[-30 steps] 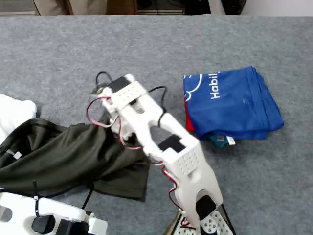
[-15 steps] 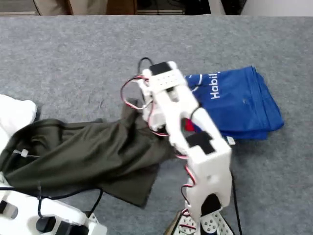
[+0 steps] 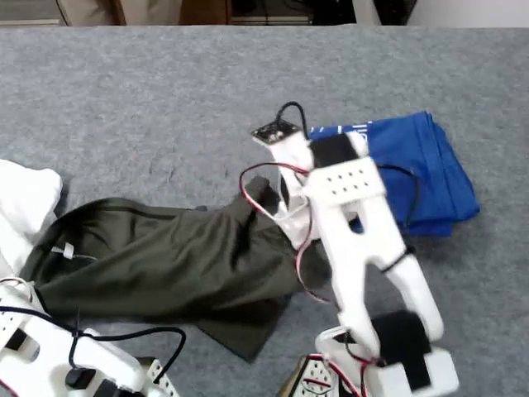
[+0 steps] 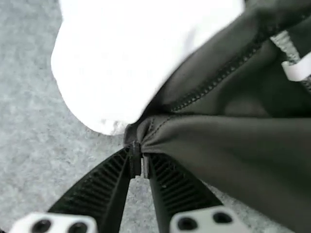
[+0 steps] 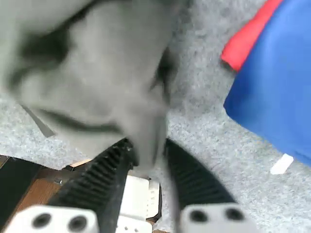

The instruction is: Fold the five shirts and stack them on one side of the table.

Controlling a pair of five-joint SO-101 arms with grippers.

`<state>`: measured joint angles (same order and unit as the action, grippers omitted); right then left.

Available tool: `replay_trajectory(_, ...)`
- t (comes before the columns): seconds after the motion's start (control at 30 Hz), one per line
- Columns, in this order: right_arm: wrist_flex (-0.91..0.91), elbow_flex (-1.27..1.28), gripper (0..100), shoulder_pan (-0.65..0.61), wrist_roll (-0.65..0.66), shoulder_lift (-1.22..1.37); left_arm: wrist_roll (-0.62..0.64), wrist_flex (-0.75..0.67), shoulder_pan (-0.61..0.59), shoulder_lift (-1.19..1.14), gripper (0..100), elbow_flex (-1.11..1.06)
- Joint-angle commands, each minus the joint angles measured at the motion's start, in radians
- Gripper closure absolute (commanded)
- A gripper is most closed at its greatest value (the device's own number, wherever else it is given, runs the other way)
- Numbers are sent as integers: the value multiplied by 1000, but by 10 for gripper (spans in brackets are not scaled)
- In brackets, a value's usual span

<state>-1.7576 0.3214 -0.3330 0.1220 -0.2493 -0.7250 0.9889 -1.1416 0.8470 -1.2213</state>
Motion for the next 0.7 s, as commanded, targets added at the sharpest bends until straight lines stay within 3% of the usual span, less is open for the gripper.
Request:
replay_trajectory(0.0,-25,-1,691,28,6,-130,-2,-11,11,2,979,25)
replay_trajectory(0.17,-18,-170,797,13,-46,-182,-2,-11,11,2,979,41)
replay_trajectory(0.3,66,-243,868,15,-49,-28,-2,-11,12,2,979,41)
replay_trajectory(0.47,187,-295,828,-7,-44,266,-2,-11,6,7,981,41)
replay_trajectory(0.67,210,-418,793,-59,2,605,-2,-9,-3,12,981,35)
